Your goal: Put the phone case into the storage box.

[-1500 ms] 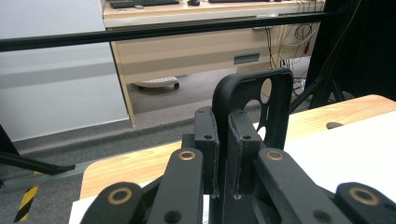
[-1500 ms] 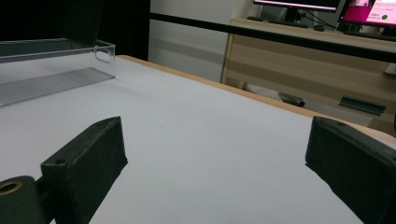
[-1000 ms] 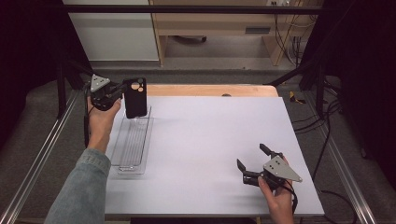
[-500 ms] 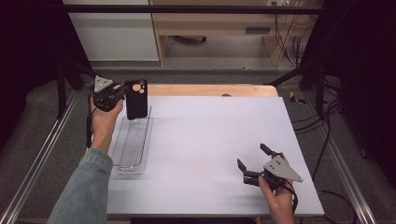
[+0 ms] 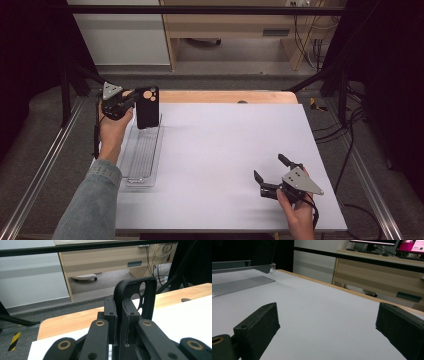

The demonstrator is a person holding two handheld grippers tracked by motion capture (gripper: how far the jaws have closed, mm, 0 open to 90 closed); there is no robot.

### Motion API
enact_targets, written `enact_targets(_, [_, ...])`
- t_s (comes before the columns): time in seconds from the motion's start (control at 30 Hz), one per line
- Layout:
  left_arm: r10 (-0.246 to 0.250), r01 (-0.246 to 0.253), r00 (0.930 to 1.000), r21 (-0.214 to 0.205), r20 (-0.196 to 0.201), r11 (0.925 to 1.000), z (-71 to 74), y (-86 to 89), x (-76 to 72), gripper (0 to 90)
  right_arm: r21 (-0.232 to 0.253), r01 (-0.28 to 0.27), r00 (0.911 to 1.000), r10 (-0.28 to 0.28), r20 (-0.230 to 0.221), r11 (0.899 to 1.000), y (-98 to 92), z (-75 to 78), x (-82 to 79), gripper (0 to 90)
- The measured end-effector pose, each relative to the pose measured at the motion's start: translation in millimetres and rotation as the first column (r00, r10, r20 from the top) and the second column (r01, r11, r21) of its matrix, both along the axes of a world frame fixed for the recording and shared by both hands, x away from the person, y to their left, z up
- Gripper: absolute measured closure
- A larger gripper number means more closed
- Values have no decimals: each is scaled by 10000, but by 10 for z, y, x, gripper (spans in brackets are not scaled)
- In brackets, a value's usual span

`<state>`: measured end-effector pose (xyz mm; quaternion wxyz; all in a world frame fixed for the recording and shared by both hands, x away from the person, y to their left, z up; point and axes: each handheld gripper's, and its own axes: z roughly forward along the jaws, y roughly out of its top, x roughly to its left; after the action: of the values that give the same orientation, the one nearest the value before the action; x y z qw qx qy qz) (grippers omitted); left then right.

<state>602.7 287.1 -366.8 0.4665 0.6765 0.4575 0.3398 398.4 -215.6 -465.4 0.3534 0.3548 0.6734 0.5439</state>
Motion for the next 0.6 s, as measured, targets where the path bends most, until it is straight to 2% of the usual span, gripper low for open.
enact_targets(0.6, [-59, 59, 9999, 17, -93, 10000, -44, -31, 28, 834, -1, 14, 10000, -14, 13, 10000, -6, -1, 3, 51])
